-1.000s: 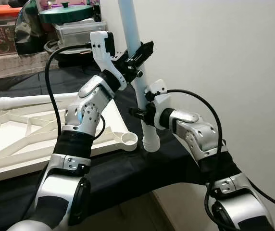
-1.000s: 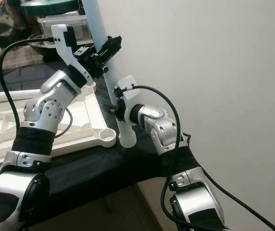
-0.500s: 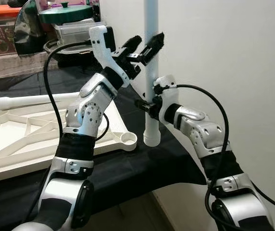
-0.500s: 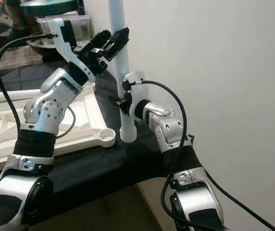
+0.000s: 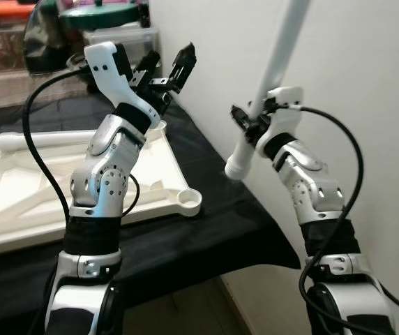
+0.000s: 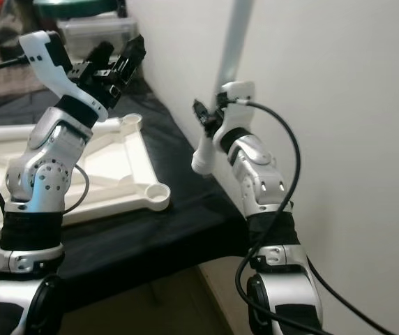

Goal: Building children table

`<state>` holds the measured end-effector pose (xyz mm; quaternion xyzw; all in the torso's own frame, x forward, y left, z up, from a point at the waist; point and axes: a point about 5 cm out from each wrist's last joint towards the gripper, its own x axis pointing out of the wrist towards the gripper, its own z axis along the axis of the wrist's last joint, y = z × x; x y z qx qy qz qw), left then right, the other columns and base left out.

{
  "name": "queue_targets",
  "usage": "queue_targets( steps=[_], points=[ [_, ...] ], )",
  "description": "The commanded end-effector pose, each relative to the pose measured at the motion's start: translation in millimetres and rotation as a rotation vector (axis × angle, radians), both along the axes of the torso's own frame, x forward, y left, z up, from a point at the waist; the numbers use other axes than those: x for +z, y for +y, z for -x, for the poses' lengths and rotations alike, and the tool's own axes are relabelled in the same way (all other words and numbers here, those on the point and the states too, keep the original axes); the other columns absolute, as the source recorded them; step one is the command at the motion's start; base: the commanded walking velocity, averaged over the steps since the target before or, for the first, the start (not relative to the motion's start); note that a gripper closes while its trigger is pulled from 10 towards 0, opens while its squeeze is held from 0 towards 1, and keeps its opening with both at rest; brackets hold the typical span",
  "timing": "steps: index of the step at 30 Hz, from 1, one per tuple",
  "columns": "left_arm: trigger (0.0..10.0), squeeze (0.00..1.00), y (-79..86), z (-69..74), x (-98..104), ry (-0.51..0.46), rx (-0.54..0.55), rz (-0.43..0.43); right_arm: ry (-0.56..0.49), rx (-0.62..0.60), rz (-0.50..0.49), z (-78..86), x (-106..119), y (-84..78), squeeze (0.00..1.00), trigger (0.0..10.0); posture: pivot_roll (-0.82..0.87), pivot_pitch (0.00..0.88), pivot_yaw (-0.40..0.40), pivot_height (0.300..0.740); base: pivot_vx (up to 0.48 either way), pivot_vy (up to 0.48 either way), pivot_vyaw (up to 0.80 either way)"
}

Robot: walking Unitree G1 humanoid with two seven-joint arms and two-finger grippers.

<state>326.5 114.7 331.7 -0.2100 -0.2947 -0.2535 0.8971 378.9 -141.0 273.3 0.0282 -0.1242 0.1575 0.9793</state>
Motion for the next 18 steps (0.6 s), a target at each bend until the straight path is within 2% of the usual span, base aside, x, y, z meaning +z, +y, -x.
queue_targets(
  steps=[1, 3, 4, 7, 9, 12, 14, 16, 17, 18],
  points=[
    [10.0, 0.0, -0.2, 7.4, -9.8, 0.026, 0.017, -0.012, -0.043, -0.006, -0.017, 3.8, 3.3, 2.2, 0.0, 10.0, 0.14, 0.0, -0.04, 0.74, 0.0, 0.0, 0.8],
    [10.0, 0.0, -0.2, 7.4, -9.8, 0.026, 0.017, -0.012, -0.043, -0.006, -0.017, 3.8, 3.3, 2.2, 0.0, 10.0, 0.14, 0.0, -0.04, 0.74, 0.0, 0.0, 0.8],
    [10.0, 0.0, 1.3, 14.5, -25.7, 0.066, 0.041, -0.034, -0.057, -0.011, -0.025, 6.5, 1.9, 3.6, 0.0, 10.0, 0.14, 0.0, -0.04, 0.74, 0.0, 0.0, 0.8],
    [10.0, 0.0, 1.3, 14.5, -25.7, 0.066, 0.041, -0.034, -0.057, -0.011, -0.025, 6.5, 1.9, 3.6, 0.0, 10.0, 0.14, 0.0, -0.04, 0.74, 0.0, 0.0, 0.8],
    [10.0, 0.0, 4.1, 19.5, -42.6, 0.12, 0.065, -0.043, -0.061, -0.008, -0.037, 8.3, -0.5, 5.9, 0.0, 10.0, 0.14, 0.0, -0.041, 0.74, 0.0, 0.0, 0.8],
    [10.0, 0.0, 4.1, 19.5, -42.6, 0.12, 0.065, -0.043, -0.061, -0.008, -0.037, 8.3, -0.5, 5.9, 0.0, 10.0, 0.14, 0.0, -0.041, 0.74, 0.0, 0.0, 0.8],
    [10.0, 0.0, 4.6, 26.0, -63.4, 0.189, 0.089, -0.058, -0.072, -0.015, -0.044, 9.5, -1.6, 7.1, 0.0, 10.0, 0.14, 0.0, -0.047, 0.74, 0.0, 0.0, 0.8],
    [10.0, 0.0, 4.6, 26.0, -63.4, 0.189, 0.089, -0.058, -0.072, -0.015, -0.044, 9.5, -1.6, 7.1, 0.0, 10.0, 0.14, 0.0, -0.047, 0.74, 0.0, 0.0, 0.8],
    [10.0, 0.0, 3.4, 29.9, -74.3, 0.221, 0.097, -0.078, -0.073, -0.013, -0.046, 9.8, -1.9, 7.7, 0.0, 10.0, 0.14, 0.0, -0.052, 0.74, 0.0, 0.0, 0.8],
    [10.0, 0.0, 3.4, 29.9, -74.3, 0.221, 0.097, -0.078, -0.073, -0.013, -0.046, 9.8, -1.9, 7.7, 0.0, 10.0, 0.14, 0.0, -0.052, 0.74, 0.0, 0.0, 0.8]
  ],
)
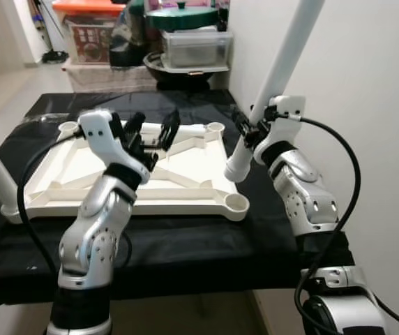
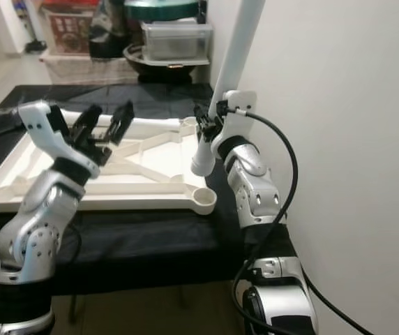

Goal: Building children table

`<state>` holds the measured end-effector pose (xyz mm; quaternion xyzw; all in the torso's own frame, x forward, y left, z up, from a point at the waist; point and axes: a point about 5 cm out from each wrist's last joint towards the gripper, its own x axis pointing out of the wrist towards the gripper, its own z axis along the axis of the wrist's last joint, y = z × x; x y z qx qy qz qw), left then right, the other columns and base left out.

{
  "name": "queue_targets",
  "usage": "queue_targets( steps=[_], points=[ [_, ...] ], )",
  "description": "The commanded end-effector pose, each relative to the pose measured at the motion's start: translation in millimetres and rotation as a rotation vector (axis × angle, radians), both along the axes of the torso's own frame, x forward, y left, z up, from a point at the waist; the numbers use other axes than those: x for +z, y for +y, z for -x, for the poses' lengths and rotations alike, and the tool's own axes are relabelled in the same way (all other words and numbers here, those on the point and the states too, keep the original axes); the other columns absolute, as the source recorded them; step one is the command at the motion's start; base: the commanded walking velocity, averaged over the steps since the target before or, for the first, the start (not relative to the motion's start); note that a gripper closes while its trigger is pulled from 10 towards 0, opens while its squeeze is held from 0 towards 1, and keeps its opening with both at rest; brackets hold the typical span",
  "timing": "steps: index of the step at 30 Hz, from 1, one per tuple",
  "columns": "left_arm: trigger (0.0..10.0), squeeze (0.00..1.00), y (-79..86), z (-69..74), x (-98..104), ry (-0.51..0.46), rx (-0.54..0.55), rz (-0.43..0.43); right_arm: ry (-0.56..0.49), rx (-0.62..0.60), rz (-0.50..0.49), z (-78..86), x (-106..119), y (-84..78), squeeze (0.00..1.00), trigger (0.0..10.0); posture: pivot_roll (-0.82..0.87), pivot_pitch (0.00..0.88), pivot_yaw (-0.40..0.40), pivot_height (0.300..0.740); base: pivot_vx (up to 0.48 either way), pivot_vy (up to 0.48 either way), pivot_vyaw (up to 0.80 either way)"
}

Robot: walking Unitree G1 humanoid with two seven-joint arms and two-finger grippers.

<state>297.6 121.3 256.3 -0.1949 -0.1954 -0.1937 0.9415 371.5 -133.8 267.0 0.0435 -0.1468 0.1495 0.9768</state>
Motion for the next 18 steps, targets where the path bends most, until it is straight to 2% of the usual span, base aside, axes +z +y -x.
queue_targets(
  steps=[1, 8, 9, 14, 16, 18],
  points=[
    [10.0, 0.0, -4.6, 4.2, -8.0, 0.024, 0.005, -0.038, -0.033, 0.0, -0.009, 2.9, 4.2, 0.7, 0.0, 10.0, 0.14, 0.0, -0.054, 0.74, 0.0, 0.0, 0.8],
    [10.0, 0.0, -6.2, 11.0, -29.9, 0.104, 0.036, -0.076, -0.02, 0.012, -0.002, 5.2, 0.1, 3.0, 0.0, 10.0, 0.14, 0.0, -0.061, 0.74, 0.0, 0.0, 0.8],
    [10.0, 0.0, -3.9, 9.9, -37.3, 0.134, 0.06, -0.096, -0.014, 0.017, 0.003, 5.8, -2.3, 4.6, 0.0, 10.0, 0.14, 0.0, -0.058, 0.74, 0.0, -0.412, 0.8],
    [10.0, 0.0, -1.9, 10.0, -43.8, 0.155, 0.098, -0.142, -0.005, 0.039, 0.001, 6.7, -4.3, 7.4, 0.0, 10.0, 0.14, 0.0, -0.063, 0.74, 0.0, -0.442, 0.78],
    [10.0, 0.0, -1.2, 9.8, -44.4, 0.159, 0.117, -0.147, -0.001, 0.05, -0.007, 6.8, -4.7, 8.4, 0.0, 10.0, 0.14, 0.0, -0.063, 0.74, 0.0, -0.398, 0.0],
    [10.0, 0.0, 1.2, 8.6, -45.4, 0.17, 0.141, -0.14, -0.005, 0.06, -0.01, 7.0, -4.2, 9.2, 0.0, 10.0, 0.14, 0.0, -0.064, 0.74, 0.0, 0.0, 0.0]
  ],
)
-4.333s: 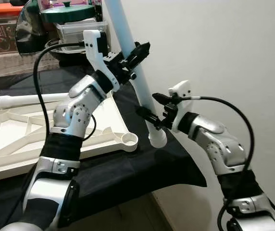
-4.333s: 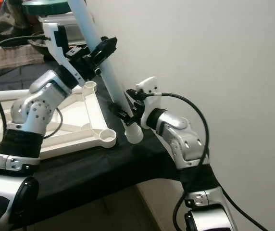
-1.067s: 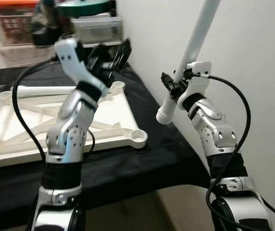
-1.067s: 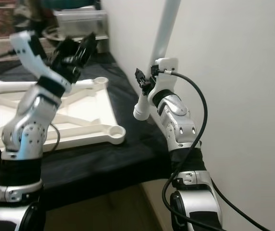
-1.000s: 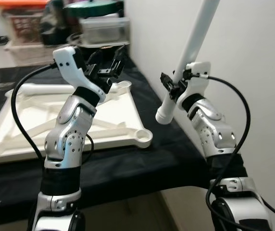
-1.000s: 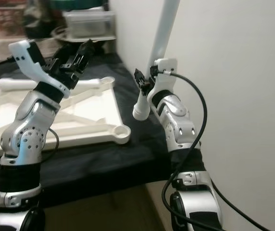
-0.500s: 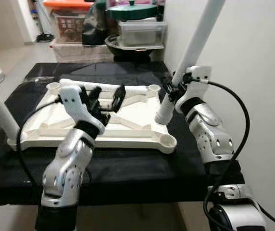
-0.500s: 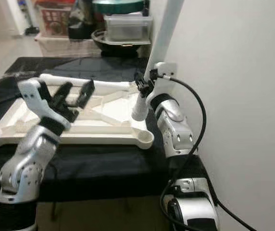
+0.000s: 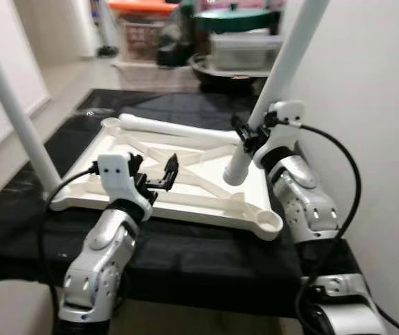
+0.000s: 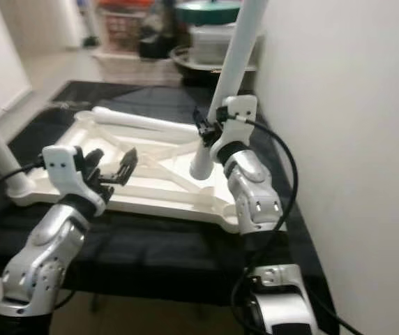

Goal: Building children table

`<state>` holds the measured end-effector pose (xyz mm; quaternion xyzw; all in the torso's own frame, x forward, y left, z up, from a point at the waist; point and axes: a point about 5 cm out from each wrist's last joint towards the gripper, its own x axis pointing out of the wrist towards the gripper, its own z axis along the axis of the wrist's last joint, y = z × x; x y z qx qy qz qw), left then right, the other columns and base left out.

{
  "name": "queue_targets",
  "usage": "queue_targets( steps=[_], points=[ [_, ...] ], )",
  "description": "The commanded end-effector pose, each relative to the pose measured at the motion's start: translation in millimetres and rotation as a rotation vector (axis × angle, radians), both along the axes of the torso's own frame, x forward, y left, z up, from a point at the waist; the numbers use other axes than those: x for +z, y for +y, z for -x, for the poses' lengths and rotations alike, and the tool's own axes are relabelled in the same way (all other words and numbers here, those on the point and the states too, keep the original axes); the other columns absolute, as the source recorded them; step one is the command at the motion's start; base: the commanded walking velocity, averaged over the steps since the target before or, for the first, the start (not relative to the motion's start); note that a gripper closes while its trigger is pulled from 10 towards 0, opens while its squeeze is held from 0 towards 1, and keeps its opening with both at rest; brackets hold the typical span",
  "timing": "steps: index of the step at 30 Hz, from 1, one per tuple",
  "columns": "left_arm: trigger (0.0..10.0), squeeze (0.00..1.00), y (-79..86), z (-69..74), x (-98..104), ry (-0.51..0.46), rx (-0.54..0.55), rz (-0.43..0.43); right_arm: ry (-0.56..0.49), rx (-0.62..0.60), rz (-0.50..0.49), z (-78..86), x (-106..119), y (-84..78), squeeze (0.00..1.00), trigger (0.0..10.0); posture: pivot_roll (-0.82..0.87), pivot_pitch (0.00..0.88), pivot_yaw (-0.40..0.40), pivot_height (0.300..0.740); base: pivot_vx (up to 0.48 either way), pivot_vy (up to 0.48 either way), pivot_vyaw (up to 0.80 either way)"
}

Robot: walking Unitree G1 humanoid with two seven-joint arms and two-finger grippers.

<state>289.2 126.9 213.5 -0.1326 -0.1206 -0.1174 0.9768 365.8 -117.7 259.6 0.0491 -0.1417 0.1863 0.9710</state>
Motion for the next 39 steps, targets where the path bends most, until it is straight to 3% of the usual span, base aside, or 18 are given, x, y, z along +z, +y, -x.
queue_targets(
  steps=[1, 9, 17, 22, 29, 39],
  points=[
    [10.0, 0.0, 0.0, -1.0, -5.2, 0.028, 0.02, -0.004, -0.016, 0.0, -0.02, 1.4, 4.7, -6.3, 0.0, 10.0, 0.14, 0.0, -0.064, 0.74, 0.0, 0.0, 0.0],
    [10.0, 0.0, 2.2, 0.0, -9.9, 0.041, 0.027, -0.016, -0.023, 0.019, -0.001, 0.9, 6.9, -7.3, 0.0, 10.0, 0.14, 0.0, -0.062, 0.74, 0.0, 0.0, 0.0],
    [10.0, 0.0, -4.3, 6.2, -20.2, 0.065, -0.013, -0.046, -0.031, -0.012, 0.031, -3.9, 7.4, -19.1, 0.0, 10.0, 0.14, 0.0, -0.057, 0.74, 0.0, 0.0, 0.0],
    [10.0, 0.0, -15.1, 14.3, -31.2, 0.096, -0.046, -0.06, 0.012, -0.074, 0.033, -5.7, -2.3, -35.4, 0.0, 10.0, 0.11, 0.0, -0.043, 0.74, 0.0, 0.0, -0.16],
    [10.0, 0.0, -15.7, 15.7, -32.4, 0.101, -0.047, -0.063, 0.014, -0.073, 0.03, -3.4, -4.0, -35.6, 0.0, 10.0, 0.1, 0.0, -0.039, 0.74, 0.0, 0.0, -0.7],
    [10.0, 0.0, -11.5, 18.6, -36.6, 0.113, -0.046, -0.079, 0.001, -0.033, 0.049, -4.0, -3.0, -36.9, 0.0, 10.0, 0.14, 0.0, -0.02, 0.74, 0.0, 0.0, 0.0]
  ],
)
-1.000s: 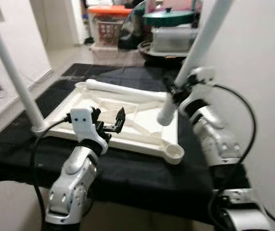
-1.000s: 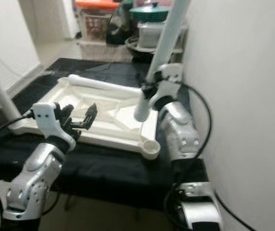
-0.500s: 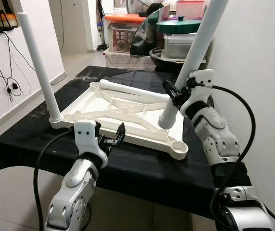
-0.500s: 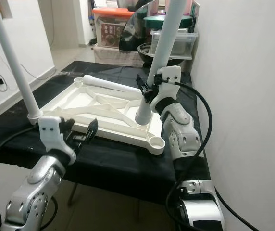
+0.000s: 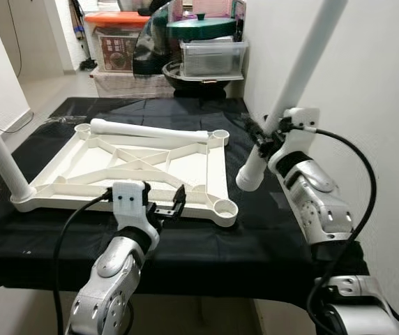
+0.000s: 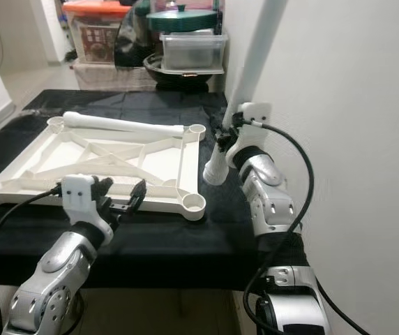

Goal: Building children table

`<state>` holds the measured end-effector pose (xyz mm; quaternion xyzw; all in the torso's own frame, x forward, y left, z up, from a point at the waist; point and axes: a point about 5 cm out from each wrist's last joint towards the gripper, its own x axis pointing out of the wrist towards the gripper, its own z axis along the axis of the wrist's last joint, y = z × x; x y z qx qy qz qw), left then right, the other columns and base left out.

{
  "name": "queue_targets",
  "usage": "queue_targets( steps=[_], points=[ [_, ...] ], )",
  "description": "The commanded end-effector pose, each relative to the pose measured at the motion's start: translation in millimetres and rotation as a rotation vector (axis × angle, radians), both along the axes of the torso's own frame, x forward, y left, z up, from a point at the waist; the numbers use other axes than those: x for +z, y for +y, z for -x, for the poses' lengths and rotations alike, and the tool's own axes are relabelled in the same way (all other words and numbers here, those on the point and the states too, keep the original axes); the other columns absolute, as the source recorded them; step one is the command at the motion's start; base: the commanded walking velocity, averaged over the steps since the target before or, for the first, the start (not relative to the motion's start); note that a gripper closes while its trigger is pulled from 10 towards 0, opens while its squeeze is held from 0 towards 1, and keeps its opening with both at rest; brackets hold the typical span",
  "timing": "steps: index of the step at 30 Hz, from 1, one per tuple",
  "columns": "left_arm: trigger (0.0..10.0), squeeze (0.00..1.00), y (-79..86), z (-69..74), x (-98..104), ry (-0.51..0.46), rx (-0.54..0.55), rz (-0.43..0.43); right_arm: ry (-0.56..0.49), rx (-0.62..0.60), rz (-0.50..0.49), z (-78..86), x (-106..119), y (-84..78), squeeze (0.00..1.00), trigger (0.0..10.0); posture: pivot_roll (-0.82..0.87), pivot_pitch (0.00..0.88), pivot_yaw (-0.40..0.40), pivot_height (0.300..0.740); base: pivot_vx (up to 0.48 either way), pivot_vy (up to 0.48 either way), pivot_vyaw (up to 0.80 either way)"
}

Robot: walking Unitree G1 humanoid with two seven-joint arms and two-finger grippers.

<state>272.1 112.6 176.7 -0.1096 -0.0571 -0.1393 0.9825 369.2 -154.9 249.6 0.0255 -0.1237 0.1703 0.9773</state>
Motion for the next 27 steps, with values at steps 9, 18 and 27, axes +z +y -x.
queue_targets(
  steps=[9, 18, 27],
  points=[
    [10.0, 0.0, 0.9, 8.7, -0.5, 0.003, -0.001, -0.026, 0.014, 0.201, 0.002, -6.2, 9.9, -7.0, 0.0, 10.0, 0.16, 0.0, -0.036, 0.74, 0.0, 0.0, 0.0],
    [10.0, 0.0, -5.7, 25.8, -2.1, 0.031, -0.028, -0.001, 0.121, 0.568, 0.042, -2.0, 1.8, -11.4, 0.0, 10.0, 0.17, 0.0, -0.038, 0.74, 0.0, 0.0, 0.0],
    [10.0, 0.0, -13.7, 51.0, -5.2, 0.059, -0.072, 0.006, 0.136, 0.646, 0.111, -9.0, 1.5, -12.0, 0.0, 10.0, 0.19, 0.076, -0.042, 0.74, 0.0, 0.0, 0.0]
  ],
)
